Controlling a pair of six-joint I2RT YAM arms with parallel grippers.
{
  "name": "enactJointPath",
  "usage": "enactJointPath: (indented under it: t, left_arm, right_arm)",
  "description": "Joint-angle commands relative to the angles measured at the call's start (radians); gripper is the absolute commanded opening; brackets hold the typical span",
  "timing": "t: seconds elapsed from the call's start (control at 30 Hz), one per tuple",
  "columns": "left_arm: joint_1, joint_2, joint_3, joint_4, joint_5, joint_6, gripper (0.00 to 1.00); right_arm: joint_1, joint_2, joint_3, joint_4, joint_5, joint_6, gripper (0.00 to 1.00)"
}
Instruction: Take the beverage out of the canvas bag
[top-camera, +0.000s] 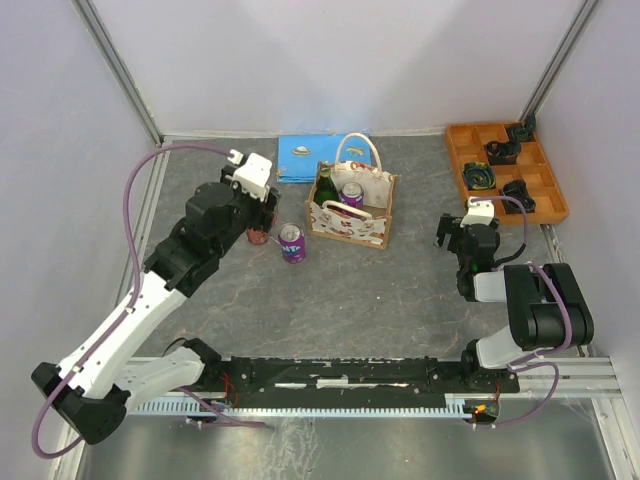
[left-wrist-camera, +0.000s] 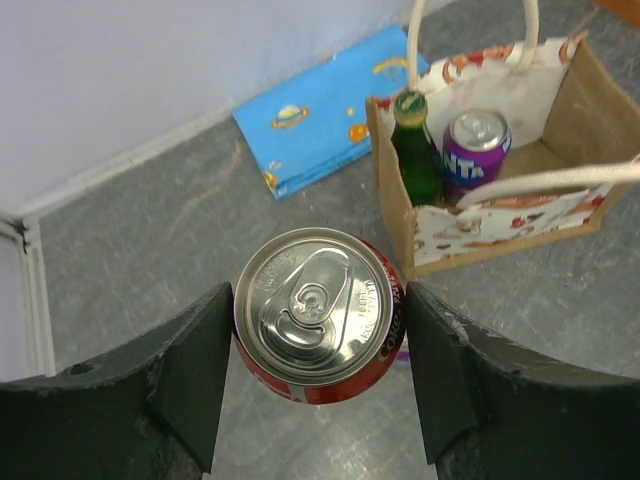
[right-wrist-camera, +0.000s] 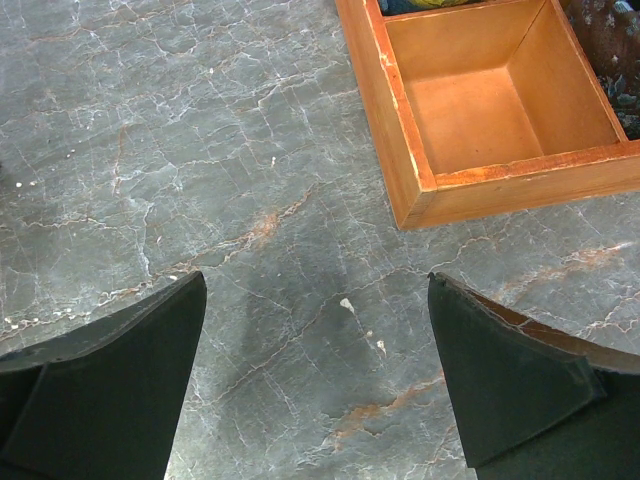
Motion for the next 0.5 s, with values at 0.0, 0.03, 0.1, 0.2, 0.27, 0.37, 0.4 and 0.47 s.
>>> enactJointPath:
  t: [0.0, 0.03, 0.1, 0.2, 0.27, 0.37, 0.4, 0.47]
  left_arm:
    - [0.002, -0.084, -0.064, 0.137, -0.034, -0.097, 0.03]
    - [0.002, -0.092, -0.077, 0.14, -0.037, -0.105, 0.03]
    - [0.002, -0.106, -0.096, 0.144, -0.047, -0.118, 0.03]
    - [0.002, -0.103, -0.12, 0.139, -0.058, -0.136, 0.03]
    - [0.002, -0.092, -0.132, 0.136, -0.059, -0.151, 0.03]
    - [0.002, -0.083, -0.165, 0.161, -0.056, -0.167, 0.03]
    - [0.002, -0.082, -0.177, 0.175, -0.055, -0.172, 0.03]
    - [0.002, -0.079, -0.201, 0.2, -0.056, -0.18, 0.03]
  right_arm:
    - [-0.001, -0.003, 0.022, 0.033, -0.004, -0.012, 0.99]
    - [-0.001, -0.004, 0.022, 0.033, -0.004, -0.011, 0.99]
    - [0.0, -0.003, 0.022, 0.033, -0.004, -0.011, 0.99]
    - [0.0, -0.003, 0.022, 0.033, -0.004, -0.012, 0.99]
    - [0.0, -0.004, 0.021, 0.033, -0.004, -0.011, 0.99]
    - [-0.001, -0.003, 0.022, 0.033, -0.004, -0.01, 0.99]
    - [-0.001, -0.004, 0.022, 0.033, -0.004, -0.011, 0.99]
    - [-0.001, -0.004, 0.022, 0.033, -0.004, -0.01, 0.99]
